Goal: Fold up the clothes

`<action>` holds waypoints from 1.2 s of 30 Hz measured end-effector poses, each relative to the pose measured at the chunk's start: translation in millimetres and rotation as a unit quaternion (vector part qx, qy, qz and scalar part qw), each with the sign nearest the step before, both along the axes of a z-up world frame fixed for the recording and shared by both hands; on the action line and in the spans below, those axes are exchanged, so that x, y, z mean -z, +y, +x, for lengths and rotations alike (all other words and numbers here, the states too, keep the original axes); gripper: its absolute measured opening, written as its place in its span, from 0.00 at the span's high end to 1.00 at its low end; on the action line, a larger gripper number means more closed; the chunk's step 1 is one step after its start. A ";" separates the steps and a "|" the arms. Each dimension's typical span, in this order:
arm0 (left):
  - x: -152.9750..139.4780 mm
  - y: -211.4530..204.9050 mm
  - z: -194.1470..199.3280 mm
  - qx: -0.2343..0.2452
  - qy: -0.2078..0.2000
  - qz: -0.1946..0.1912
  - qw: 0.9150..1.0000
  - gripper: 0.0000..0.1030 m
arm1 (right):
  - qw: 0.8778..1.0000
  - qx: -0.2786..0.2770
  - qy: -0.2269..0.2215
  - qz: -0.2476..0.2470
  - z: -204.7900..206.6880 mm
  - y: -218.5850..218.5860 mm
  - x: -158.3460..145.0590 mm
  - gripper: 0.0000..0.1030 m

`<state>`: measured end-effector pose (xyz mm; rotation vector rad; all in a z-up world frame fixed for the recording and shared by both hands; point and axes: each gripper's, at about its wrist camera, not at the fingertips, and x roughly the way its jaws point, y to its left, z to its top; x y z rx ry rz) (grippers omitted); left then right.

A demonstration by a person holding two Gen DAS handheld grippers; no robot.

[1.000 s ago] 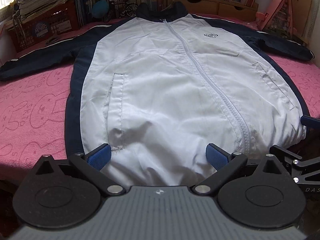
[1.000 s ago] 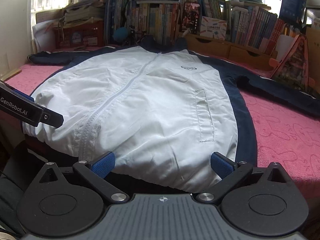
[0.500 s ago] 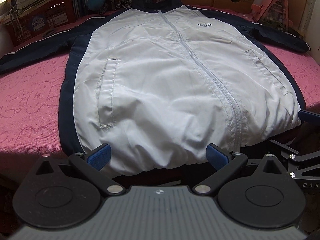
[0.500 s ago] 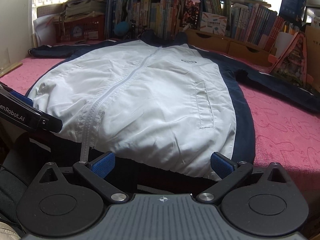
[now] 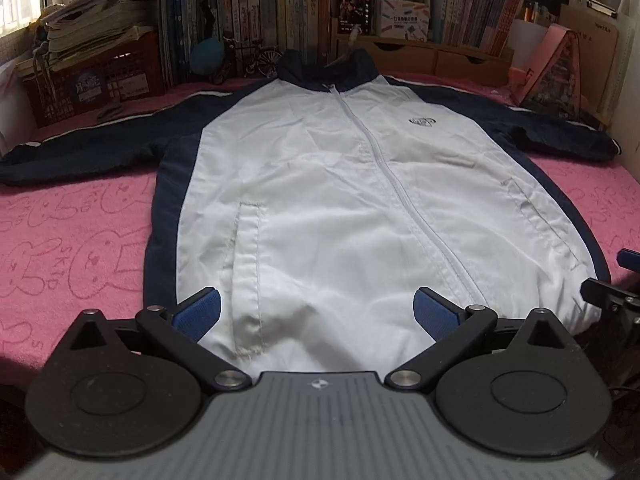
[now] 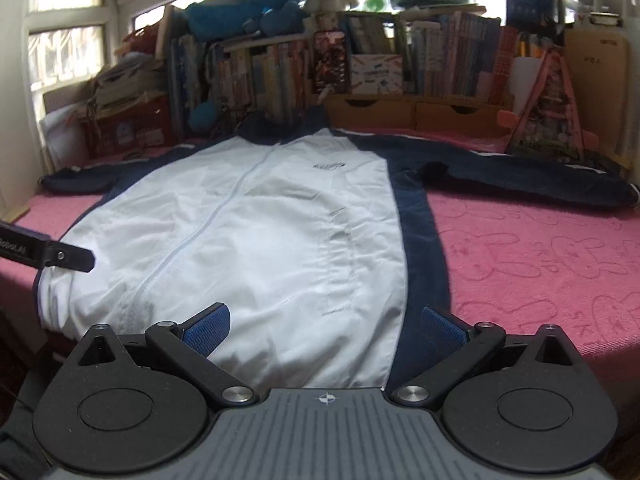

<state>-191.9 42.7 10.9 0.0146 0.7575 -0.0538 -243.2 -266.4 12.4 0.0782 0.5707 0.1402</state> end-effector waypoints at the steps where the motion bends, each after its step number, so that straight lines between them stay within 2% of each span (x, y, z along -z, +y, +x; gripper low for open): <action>1: -2.5 3.6 8.3 -0.009 -0.005 -0.001 1.000 0.00 | 0.999 0.031 -0.005 0.017 9.9 -17.9 -3.7 0.00; 4: -6.7 8.9 31.5 -0.014 -0.010 -0.014 1.000 0.00 | 0.992 0.110 -0.024 0.054 34.9 -69.3 -9.9 0.00; 6: -3.2 4.5 44.6 -0.008 -0.015 -0.017 1.000 0.00 | 0.986 0.155 -0.034 0.051 50.7 -95.1 -11.1 0.00; 10: 4.5 -4.8 70.7 0.005 -0.026 -0.021 0.999 0.00 | 0.970 0.222 -0.050 0.080 83.5 -148.1 -1.7 0.00; 12: 8.3 -9.4 83.8 0.011 -0.031 -0.023 0.999 0.00 | 0.959 0.255 -0.054 0.113 104.4 -181.5 6.1 0.00; 16: 24.3 -0.7 105.3 -0.021 -0.017 -0.016 1.000 0.00 | 0.930 0.317 -0.060 0.177 148.8 -247.3 25.2 0.00; 18: 34.6 8.3 112.4 -0.045 -0.001 -0.011 0.999 0.00 | 0.921 0.348 -0.062 0.163 173.9 -270.2 30.4 0.00; 22: 51.7 18.0 117.9 -0.072 0.017 -0.003 0.997 0.00 | 0.913 0.387 -0.049 0.119 221.1 -300.5 40.7 0.00; 26: 59.8 13.7 109.6 -0.070 -0.031 0.006 0.997 0.00 | 0.908 0.402 -0.030 0.115 255.4 -321.2 53.6 0.00; 27: 60.3 13.4 108.8 -0.071 -0.035 0.005 0.997 0.00 | 0.905 0.406 -0.016 0.124 262.7 -327.3 57.1 0.00; 29: 60.5 12.9 109.2 -0.072 -0.035 0.004 0.997 0.00 | 0.902 0.412 -0.017 0.128 271.5 -332.5 57.0 0.00; 31: 60.0 11.7 110.3 -0.073 -0.035 0.006 0.997 0.00 | 0.904 0.413 -0.005 0.108 285.2 -334.7 57.5 0.00; 33: 60.3 11.6 111.1 -0.073 -0.035 0.005 0.997 0.00 | 0.907 0.412 0.007 0.088 297.7 -334.3 57.0 0.05; 35: 60.7 11.8 111.4 -0.074 -0.035 0.006 0.997 0.00 | 0.910 0.407 0.011 0.075 303.9 -330.9 56.9 0.31; 36: 60.9 11.8 111.7 -0.074 -0.035 0.006 0.997 0.00 | 0.910 0.408 0.013 0.070 305.1 -329.5 56.7 0.36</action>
